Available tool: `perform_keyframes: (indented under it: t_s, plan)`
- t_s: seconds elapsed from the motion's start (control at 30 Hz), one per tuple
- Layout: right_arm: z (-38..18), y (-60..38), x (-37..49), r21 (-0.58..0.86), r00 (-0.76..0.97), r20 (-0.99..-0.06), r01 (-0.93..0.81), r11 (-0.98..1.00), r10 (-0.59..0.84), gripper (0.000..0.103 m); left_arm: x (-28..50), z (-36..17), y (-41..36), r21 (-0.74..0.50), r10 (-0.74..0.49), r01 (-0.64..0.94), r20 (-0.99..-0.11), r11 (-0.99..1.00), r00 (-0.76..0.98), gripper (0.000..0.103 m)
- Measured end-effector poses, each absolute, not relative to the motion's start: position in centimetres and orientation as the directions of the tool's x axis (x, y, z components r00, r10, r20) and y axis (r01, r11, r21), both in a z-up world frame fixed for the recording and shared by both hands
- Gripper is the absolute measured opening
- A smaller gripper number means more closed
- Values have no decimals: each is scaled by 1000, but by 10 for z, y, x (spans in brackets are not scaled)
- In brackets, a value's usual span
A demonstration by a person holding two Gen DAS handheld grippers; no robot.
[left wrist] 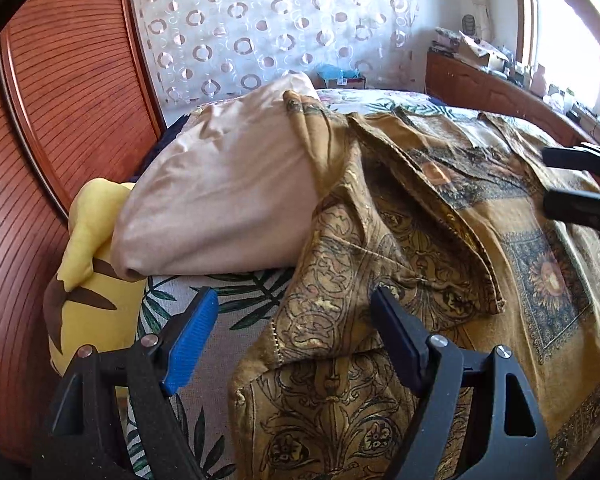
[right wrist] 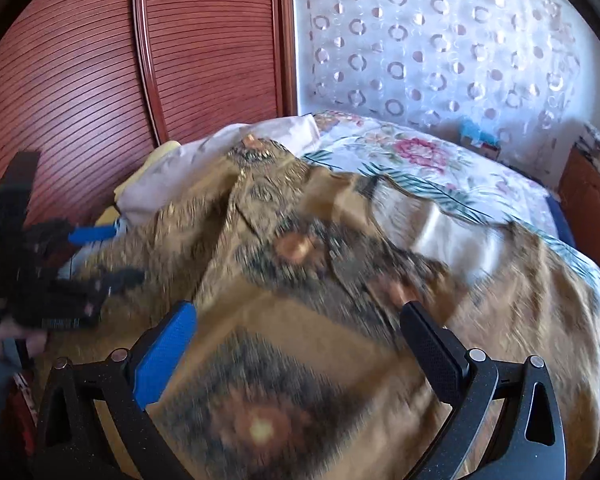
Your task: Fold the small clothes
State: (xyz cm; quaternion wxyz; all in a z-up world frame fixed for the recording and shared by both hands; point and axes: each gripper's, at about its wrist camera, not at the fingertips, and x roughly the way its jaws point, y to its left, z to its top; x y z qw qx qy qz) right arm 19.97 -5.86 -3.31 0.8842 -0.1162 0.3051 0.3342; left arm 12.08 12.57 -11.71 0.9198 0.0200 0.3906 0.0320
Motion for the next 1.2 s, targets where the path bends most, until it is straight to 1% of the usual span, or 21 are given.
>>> perform_keyframes:
  t_s: [0.07, 0.27, 0.4, 0.5, 0.63, 0.8, 0.9, 1.07, 1.2]
  plan:
    - [-34, -43, 213, 16, 569, -627, -674, 739, 532, 101, 120, -117, 127, 47, 68, -48, -715, 998, 696, 79]
    - [-52, 4, 249, 7, 540, -677, -674, 738, 500, 99, 119, -116, 130, 24, 59, -59, -708, 998, 704, 79]
    - [-56, 19, 264, 17, 523, -696, -672, 740, 491, 99, 119, -116, 129, 24, 60, -62, -708, 998, 703, 79]
    - [-58, 22, 272, -54, 557, -720, -638, 768, 413, 99, 119, -116, 130, 23, 60, -63, -708, 998, 704, 79]
    - [-58, 1, 278, -132, 639, -708, -537, 833, 300, 99, 119, -116, 130, 29, 74, -76, -708, 997, 703, 79]
    - [-55, -24, 272, -100, 644, -697, -523, 846, 315, 99, 119, -116, 129, 40, 85, -81, -708, 996, 701, 79]
    - [-47, -28, 266, -45, 624, -688, -546, 837, 370, 99, 119, -116, 129, 45, 90, -82, -709, 996, 700, 79]
    - [-31, -47, 237, -11, 628, -631, -595, 804, 456, 99, 119, -117, 129, 42, 89, -84, -710, 996, 699, 79]
    - [-30, -77, 209, -10, 636, -606, -606, 796, 477, 99, 118, -116, 129, 38, 84, -81, -710, 996, 699, 79]
